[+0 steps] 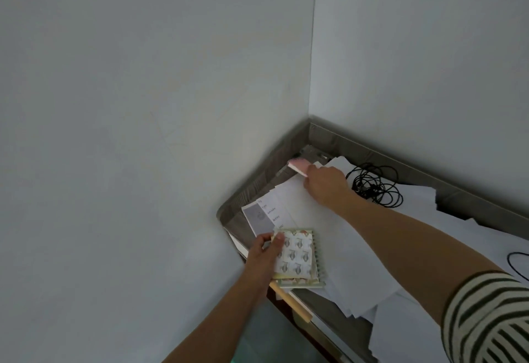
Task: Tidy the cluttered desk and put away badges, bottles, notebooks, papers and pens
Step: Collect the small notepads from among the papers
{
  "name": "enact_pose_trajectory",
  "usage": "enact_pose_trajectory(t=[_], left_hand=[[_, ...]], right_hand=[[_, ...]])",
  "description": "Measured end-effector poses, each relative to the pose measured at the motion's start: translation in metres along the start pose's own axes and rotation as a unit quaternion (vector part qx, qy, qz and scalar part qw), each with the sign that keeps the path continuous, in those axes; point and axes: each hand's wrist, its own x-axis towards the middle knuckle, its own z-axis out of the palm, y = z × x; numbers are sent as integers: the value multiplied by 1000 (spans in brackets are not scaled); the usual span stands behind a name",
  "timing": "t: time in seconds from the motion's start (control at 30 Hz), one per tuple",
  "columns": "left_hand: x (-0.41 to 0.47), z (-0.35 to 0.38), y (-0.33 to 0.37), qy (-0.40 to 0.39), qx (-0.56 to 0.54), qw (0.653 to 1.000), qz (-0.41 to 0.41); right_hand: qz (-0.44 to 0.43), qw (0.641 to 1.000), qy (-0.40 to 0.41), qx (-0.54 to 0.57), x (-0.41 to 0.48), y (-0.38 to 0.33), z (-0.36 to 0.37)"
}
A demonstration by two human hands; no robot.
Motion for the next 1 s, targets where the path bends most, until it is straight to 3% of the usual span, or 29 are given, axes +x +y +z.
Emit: enact_pose_trajectory(t=[0.13,0.23,0.3,0.4,0.53,0.6,0.7,0.87,1.0], left_hand=[[1,-1,1,-6,8,1000,1],[1,-3,1,-10,12,1000,-2],[2,-3,2,-15,3,1000,-7],[-1,-3,4,-28,-8,999,-13],[-2,-2,5,-27,-12,999,-17],[-1,0,4,-24,-13,1000,-12],[-1,1,3,-23,-6,1000,-3],[0,0,1,-20,13,1000,14],[-3,0,4,-31,26,999,11]], right_hand=[[69,989,38,122,-12,20,-20],[141,940,75,302,-34,29,-38],[172,873,81,449,-56,27,-52],[240,733,16,636,-102,18,-63],[293,603,-65,739,-160,3,-52],[303,563,-78,765,-184,-7,-42],[314,568,-69,758,-202,-23,-23],[293,721,-38,627,-204,-37,-7],[275,753,-26,597,-199,-47,-6]])
